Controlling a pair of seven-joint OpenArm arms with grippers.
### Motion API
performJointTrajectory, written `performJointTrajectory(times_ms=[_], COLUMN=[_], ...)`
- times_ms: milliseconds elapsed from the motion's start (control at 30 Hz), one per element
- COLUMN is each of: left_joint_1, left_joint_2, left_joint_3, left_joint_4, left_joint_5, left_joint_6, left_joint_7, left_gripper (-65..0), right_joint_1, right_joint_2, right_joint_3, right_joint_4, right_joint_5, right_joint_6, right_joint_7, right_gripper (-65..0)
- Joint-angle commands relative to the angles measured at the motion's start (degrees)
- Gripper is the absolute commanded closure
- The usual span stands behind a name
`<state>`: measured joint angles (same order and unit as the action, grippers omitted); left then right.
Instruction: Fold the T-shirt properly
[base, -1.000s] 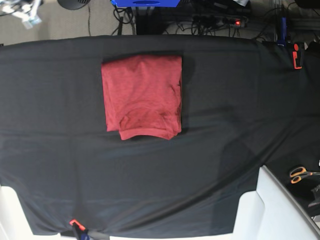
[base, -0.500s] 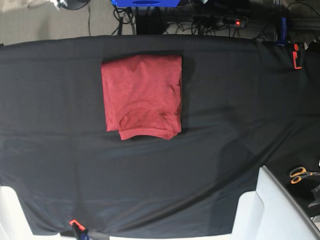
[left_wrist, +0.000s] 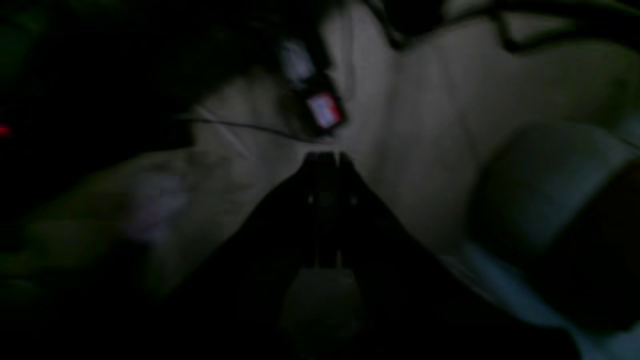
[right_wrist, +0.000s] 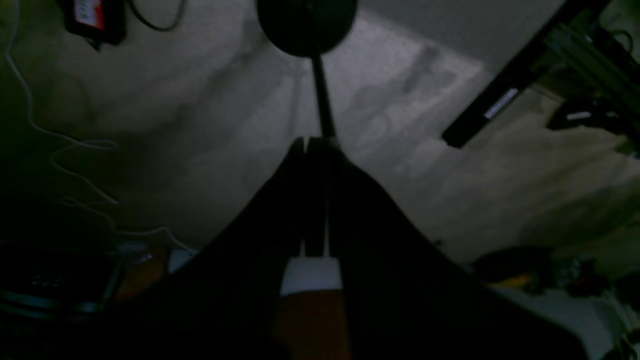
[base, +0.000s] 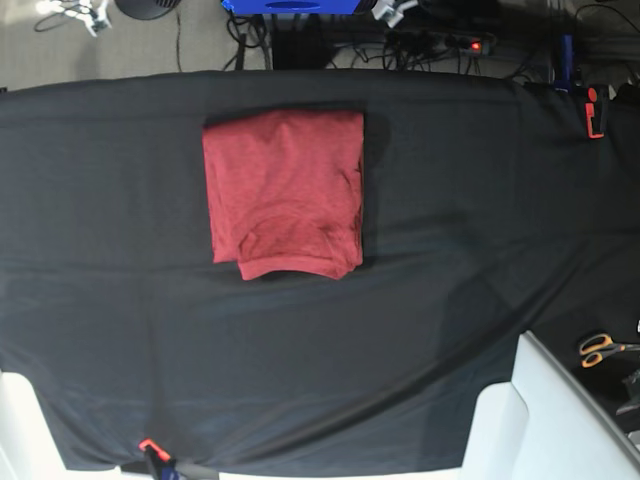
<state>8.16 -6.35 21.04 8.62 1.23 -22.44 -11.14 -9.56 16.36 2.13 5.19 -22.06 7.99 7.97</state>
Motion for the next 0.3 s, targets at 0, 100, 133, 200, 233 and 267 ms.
performJointTrajectory(times_ms=[0,100,133,200,233,267], left_joint_1=[0.32,-0.12,-0.65,-1.97,-2.32,-2.84], left_joint_2=[-0.11,-0.20,-0.20,-0.11,-0.11,-0.11], left_joint_3=[0.02,0.37,0.63,0.72,0.72,0.72], left_joint_4=[0.04,0.04,0.12,-0.23,-0.23,-0.23], left_joint_5=[-0.05,0.30,0.39,0.39,0.39,0.39], left_joint_6=[0.85,4.11,4.99,5.60,5.69,5.69], left_joint_7=[-0.25,-0.25,-0.25,-0.25,-0.25,-0.25], left_gripper=[0.0,0.0,0.0,0.0,0.0,0.0], right_joint_1=[-0.42,-0.42,-0.42,-0.42,-0.24,-0.06], right_joint_2=[0.56,0.39,0.39,0.39,0.39,0.39], right_joint_3=[0.20,0.02,0.02,-0.07,-0.07,-0.07], right_joint_4=[-0.14,-0.22,-0.22,-0.05,-0.05,0.04], right_joint_5=[-0.05,-0.05,-0.05,-0.05,-0.05,-0.05], right_joint_6=[0.06,0.06,0.06,0.06,0.06,0.06], right_joint_7=[-0.01,-0.01,-0.01,0.08,0.08,0.08], right_gripper=[-0.8,-0.8,-0.8,-0.8,-0.8,-0.8])
